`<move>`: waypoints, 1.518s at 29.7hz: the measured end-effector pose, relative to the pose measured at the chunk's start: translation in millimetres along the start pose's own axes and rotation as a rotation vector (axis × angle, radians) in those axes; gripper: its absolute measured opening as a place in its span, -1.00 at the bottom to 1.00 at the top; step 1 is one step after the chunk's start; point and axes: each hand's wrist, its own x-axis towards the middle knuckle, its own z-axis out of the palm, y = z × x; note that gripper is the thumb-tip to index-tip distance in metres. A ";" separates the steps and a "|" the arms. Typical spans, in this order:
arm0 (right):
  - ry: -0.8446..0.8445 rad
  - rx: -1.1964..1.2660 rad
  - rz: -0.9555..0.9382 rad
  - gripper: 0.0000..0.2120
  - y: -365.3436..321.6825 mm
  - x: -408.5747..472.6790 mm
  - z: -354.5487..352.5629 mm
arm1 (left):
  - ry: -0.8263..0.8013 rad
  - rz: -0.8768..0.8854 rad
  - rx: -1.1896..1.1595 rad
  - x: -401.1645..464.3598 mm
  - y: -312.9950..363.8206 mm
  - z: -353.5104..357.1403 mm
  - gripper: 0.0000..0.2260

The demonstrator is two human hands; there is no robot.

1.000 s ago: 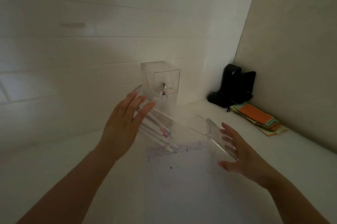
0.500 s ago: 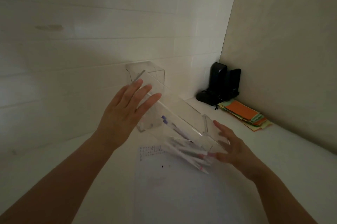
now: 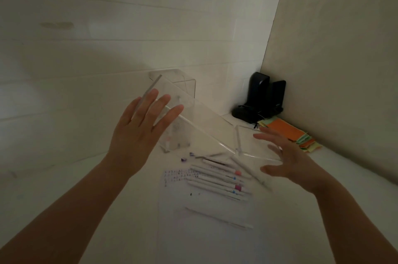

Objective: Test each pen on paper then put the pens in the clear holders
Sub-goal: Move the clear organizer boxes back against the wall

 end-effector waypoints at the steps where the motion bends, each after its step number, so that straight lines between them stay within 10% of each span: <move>1: 0.010 0.050 -0.002 -0.31 0.4 -1.5 3.6 | 0.012 -0.001 0.001 0.6 0.4 -1.1 -0.59; 11: 0.308 0.364 -0.012 -0.33 -68.2 18.1 72.9 | -0.326 -0.544 -0.355 -37.0 20.1 -5.0 -0.10; 19: 0.229 0.302 -0.223 -0.48 -108.8 50.8 125.3 | -0.410 -1.175 -0.978 -85.1 27.6 -1.0 -0.02; 25: 0.309 0.102 0.055 -0.41 -66.2 86.8 141.1 | -0.482 -1.383 -1.042 -106.0 9.5 20.4 0.03; 35: 0.297 0.198 0.136 0.09 -76.1 152.7 171.3 | -0.441 -1.299 -0.857 -101.5 -4.4 52.5 -0.42; 40: 0.415 0.218 0.148 0.05 -77.2 159.3 180.5 | -0.416 -1.363 -0.679 -89.6 6.0 44.1 -0.28; 45: 0.573 0.383 0.115 -0.10 -76.0 134.5 147.0 | -0.085 -0.779 -0.630 -62.4 22.5 6.4 -0.77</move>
